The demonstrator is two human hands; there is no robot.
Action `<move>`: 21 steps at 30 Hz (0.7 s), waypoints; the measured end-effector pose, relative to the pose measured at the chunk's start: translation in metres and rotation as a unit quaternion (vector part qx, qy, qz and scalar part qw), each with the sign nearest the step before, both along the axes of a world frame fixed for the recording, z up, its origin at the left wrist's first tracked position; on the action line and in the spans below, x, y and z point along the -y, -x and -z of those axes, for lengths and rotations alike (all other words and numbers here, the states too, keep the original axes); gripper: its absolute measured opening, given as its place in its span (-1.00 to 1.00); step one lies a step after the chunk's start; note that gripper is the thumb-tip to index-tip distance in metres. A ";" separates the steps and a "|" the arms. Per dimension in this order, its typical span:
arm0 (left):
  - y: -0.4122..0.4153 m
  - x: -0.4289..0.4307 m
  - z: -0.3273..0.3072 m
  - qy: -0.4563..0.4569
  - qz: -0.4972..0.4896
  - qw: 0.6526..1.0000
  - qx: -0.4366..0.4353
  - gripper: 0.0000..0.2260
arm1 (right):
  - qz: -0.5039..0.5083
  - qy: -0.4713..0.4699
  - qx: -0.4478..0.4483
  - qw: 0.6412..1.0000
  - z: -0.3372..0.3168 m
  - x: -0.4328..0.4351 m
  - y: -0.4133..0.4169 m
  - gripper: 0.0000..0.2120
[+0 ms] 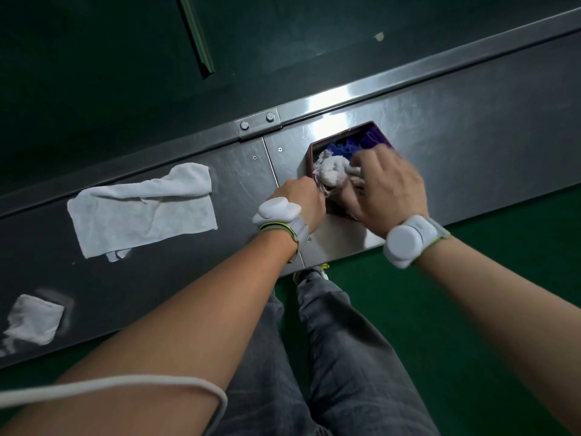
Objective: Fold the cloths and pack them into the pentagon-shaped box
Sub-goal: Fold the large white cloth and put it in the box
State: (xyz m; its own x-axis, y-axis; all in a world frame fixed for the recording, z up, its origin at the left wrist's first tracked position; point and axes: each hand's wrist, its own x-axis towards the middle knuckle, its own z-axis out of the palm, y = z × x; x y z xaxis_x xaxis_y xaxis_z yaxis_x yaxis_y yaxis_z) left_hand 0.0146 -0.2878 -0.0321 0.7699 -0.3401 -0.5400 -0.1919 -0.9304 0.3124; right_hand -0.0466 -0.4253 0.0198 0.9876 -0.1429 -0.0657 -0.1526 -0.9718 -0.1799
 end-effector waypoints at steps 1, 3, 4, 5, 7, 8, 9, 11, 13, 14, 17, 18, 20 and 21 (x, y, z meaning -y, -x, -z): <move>0.000 0.000 -0.001 0.000 0.001 1.000 -0.005 -0.78 | -0.009 -0.023 -0.025 0.999 -0.004 -0.006 0.003 -0.75; 0.000 0.000 -0.003 -0.004 -0.001 1.000 -0.019 -0.78 | -0.031 -0.066 -0.132 0.989 -0.005 -0.020 0.009 -0.70; 0.000 0.000 -0.004 -0.007 -0.002 1.000 -0.022 -0.77 | -0.037 -0.084 -0.185 0.979 -0.001 -0.024 0.012 -0.67; -0.001 0.000 -0.004 -0.008 -0.001 1.000 -0.022 -0.77 | -0.035 -0.088 -0.228 0.969 0.004 -0.025 0.013 -0.65; -0.002 0.001 -0.007 -0.009 0.004 1.000 -0.020 -0.74 | -0.018 -0.060 -0.303 0.951 0.011 -0.022 0.012 -0.59; -0.001 0.002 -0.008 -0.010 0.007 1.000 -0.022 -0.72 | -0.015 -0.046 -0.330 0.943 0.013 -0.021 0.010 -0.56; -0.002 0.003 -0.009 -0.012 0.007 0.999 -0.029 -0.70 | -0.016 -0.045 -0.348 0.936 0.016 -0.023 0.006 -0.55; -0.002 0.003 -0.010 -0.012 0.001 0.999 -0.050 -0.72 | -0.011 -0.076 -0.353 0.932 0.022 -0.028 -0.005 -0.61; -0.003 0.002 -0.009 -0.008 0.007 0.998 -0.057 -0.76 | -0.005 -0.114 -0.355 0.928 0.025 -0.028 -0.017 -0.71; -0.002 0.002 -0.009 -0.009 0.014 0.998 -0.056 -0.79 | 0.002 -0.133 -0.367 0.921 0.026 -0.025 -0.022 -0.74; 0.005 -0.001 -0.011 -0.011 0.025 0.999 -0.039 -0.78 | 0.053 -0.152 -0.321 0.933 0.028 -0.019 -0.031 -0.66; 0.006 -0.002 -0.011 -0.008 0.026 0.999 -0.028 -0.77 | 0.065 -0.141 -0.289 0.945 0.029 -0.019 -0.033 -0.62; 0.006 -0.002 -0.013 -0.001 0.024 0.999 -0.021 -0.76 | 0.058 -0.146 -0.297 0.942 0.031 -0.024 -0.040 -0.62; 0.005 -0.002 -0.014 -0.001 0.016 0.999 -0.029 -0.76 | 0.045 -0.154 -0.321 0.933 0.031 -0.026 -0.043 -0.63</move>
